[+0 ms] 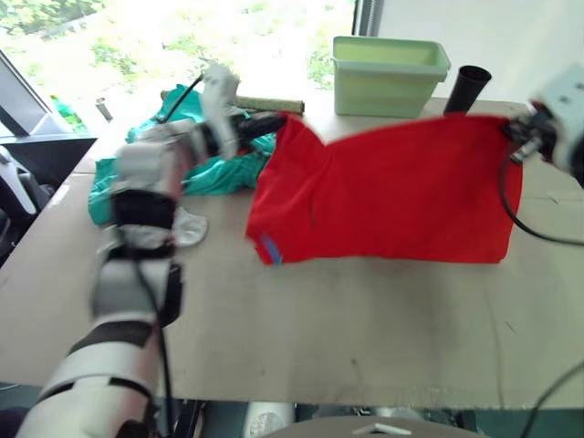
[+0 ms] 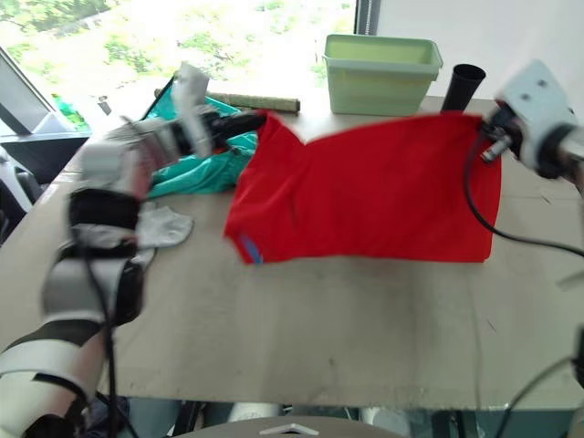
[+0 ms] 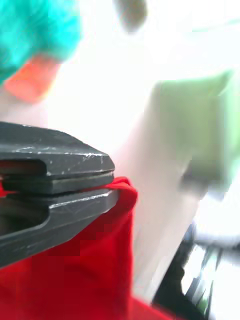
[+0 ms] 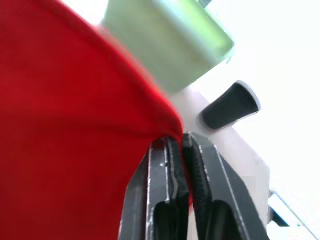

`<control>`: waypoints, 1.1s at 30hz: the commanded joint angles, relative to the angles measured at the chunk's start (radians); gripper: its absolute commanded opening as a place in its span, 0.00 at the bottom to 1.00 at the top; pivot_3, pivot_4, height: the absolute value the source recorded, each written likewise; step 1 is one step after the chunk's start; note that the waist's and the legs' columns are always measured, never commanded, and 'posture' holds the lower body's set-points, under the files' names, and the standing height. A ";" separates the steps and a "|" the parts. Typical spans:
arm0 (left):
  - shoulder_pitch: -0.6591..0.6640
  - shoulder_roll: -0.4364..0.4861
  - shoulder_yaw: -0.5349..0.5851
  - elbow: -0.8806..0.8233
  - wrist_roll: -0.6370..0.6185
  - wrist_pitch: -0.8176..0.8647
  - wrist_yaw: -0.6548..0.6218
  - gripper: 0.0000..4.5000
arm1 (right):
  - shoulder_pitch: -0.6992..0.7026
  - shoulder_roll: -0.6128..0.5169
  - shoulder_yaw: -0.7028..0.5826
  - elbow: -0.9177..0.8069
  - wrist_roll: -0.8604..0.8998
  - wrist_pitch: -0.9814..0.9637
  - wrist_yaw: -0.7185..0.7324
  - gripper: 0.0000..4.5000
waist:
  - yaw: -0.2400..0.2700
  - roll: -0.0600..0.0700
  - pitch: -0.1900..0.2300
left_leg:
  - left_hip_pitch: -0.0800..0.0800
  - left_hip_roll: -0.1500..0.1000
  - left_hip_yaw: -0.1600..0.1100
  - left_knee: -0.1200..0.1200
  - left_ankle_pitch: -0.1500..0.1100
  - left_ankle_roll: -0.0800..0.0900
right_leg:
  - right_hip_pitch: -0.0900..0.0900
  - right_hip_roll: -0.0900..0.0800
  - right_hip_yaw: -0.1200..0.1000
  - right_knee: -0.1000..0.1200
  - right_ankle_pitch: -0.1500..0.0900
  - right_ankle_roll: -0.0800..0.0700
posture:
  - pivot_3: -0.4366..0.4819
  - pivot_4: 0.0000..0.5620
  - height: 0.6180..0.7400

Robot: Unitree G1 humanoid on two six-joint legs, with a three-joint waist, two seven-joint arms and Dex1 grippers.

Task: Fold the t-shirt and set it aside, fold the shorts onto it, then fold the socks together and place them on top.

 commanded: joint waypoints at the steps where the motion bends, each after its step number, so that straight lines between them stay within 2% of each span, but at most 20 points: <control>1: -0.174 0.079 0.157 0.096 -0.026 -0.215 0.062 0.00 | -0.208 -0.025 -0.006 0.149 -0.117 -0.236 -0.103 0.02 | -0.002 0.001 -0.001 | -0.007 -0.001 0.001 -0.004 0.000 0.000 | -0.008 -0.001 -0.001 0.001 0.000 0.001 | 0.48 0.27 1.00; 3: -0.213 0.119 0.191 0.093 -0.042 -0.187 0.012 0.00 | -0.245 -0.039 -0.041 0.128 -0.081 -0.277 -0.062 0.02 | -0.008 0.003 -0.002 | -0.007 -0.005 0.002 -0.018 0.000 -0.001 | -0.015 -0.005 -0.007 0.002 0.001 0.003 | 0.48 0.27 1.00; 5: -0.213 0.146 0.195 0.064 -0.034 -0.177 -0.028 0.00 | -0.232 -0.054 -0.084 0.077 -0.030 -0.251 -0.008 0.02 | -0.010 0.006 -0.004 | -0.006 -0.005 0.000 -0.019 0.000 -0.001 | -0.015 -0.007 -0.020 0.009 0.001 0.003 | 0.48 0.27 1.00; 7: -0.145 0.196 0.203 -0.065 -0.080 -0.036 -0.102 0.00 | -0.108 -0.110 -0.153 -0.065 0.023 -0.176 0.064 0.02 | -0.005 0.008 -0.005 | -0.003 -0.004 0.002 -0.019 0.000 0.000 | -0.011 -0.013 -0.038 0.017 0.001 0.003 | 0.48 0.27 1.00; 9: 0.001 0.241 0.192 -0.299 -0.155 0.157 -0.174 0.00 | 0.072 -0.162 -0.232 -0.223 0.070 -0.113 0.130 0.02 | 0.001 0.009 -0.006 | -0.004 -0.001 0.004 -0.024 -0.001 0.001 | -0.008 -0.015 -0.051 0.014 0.001 0.003 | 0.48 0.27 1.00; 11: 0.185 0.269 0.204 -0.554 -0.266 0.351 -0.180 0.00 | 0.265 -0.174 -0.328 -0.357 0.113 -0.033 0.157 0.02 | 0.003 0.009 -0.006 | -0.004 0.002 0.007 -0.026 -0.003 0.002 | -0.003 -0.016 -0.058 0.012 0.001 0.003 | 0.48 0.27 1.00; 14: 0.529 0.293 0.220 -0.945 -0.421 0.555 -0.162 0.00 | 0.608 -0.167 -0.473 -0.529 0.143 0.031 0.212 0.02 | 0.018 0.012 -0.004 | -0.007 0.004 0.000 -0.025 -0.003 0.002 | 0.006 -0.020 -0.064 -0.001 -0.002 0.006 | 0.48 0.27 1.00; 16: 0.745 0.318 0.190 -1.142 -0.428 0.566 -0.191 0.00 | 0.777 -0.134 -0.548 -0.626 0.187 0.089 0.240 0.02 | 0.023 0.014 -0.002 | -0.008 0.004 0.000 -0.013 -0.002 0.002 | 0.014 -0.020 -0.064 -0.005 -0.003 0.006 | 0.48 0.27 1.00; 18: 0.939 0.320 0.157 -1.255 -0.386 0.520 -0.208 0.00 | 0.957 -0.110 -0.598 -0.697 0.179 0.109 0.258 0.02 | 0.022 0.019 0.002 | -0.003 0.005 0.005 -0.007 -0.001 0.004 | 0.026 -0.020 -0.062 -0.019 -0.009 0.007 | 0.48 0.27 1.00; 20: 1.117 0.323 0.117 -1.301 -0.306 0.434 -0.226 0.00 | 1.145 -0.094 -0.623 -0.740 0.131 0.071 0.274 0.02 | 0.021 0.022 0.004 | 0.014 0.006 0.008 -0.006 -0.002 0.003 | 0.041 -0.021 -0.062 -0.019 -0.010 0.001 | 0.48 0.27 1.00; 23: 1.266 0.330 0.105 -1.306 -0.255 0.362 -0.264 0.00 | 1.322 -0.090 -0.644 -0.768 0.085 0.017 0.282 0.02 | 0.015 0.024 0.000 | 0.032 0.007 0.013 -0.014 -0.005 0.007 | 0.049 -0.032 -0.058 -0.019 -0.008 -0.003 | 0.48 0.27 1.00; 27: 1.493 0.412 0.114 -1.332 -0.208 0.268 -0.407 0.00 | 1.538 -0.004 -0.717 -0.854 0.109 0.015 0.320 0.02 | 0.003 0.025 -0.006 | 0.028 0.008 0.012 -0.015 -0.005 0.006 | 0.041 -0.036 -0.061 -0.017 -0.003 -0.010 | 0.48 0.27 1.00; 31: 1.543 0.483 0.165 -1.337 -0.285 0.316 -0.503 0.00 | 1.662 0.026 -0.770 -0.931 0.155 0.030 0.390 0.02 | 0.010 0.026 -0.006 | 0.028 0.008 0.009 -0.015 -0.002 0.009 | 0.037 -0.026 -0.060 -0.014 -0.008 -0.014 | 0.48 0.27 1.00; 33: 1.545 0.509 0.172 -1.326 -0.284 0.302 -0.538 0.00 | 1.692 0.029 -0.789 -0.946 0.164 0.033 0.407 0.02 | 0.013 0.025 -0.007 | 0.028 0.009 0.008 -0.017 -0.004 0.008 | 0.036 -0.023 -0.060 -0.015 -0.010 -0.014 | 0.48 0.27 1.00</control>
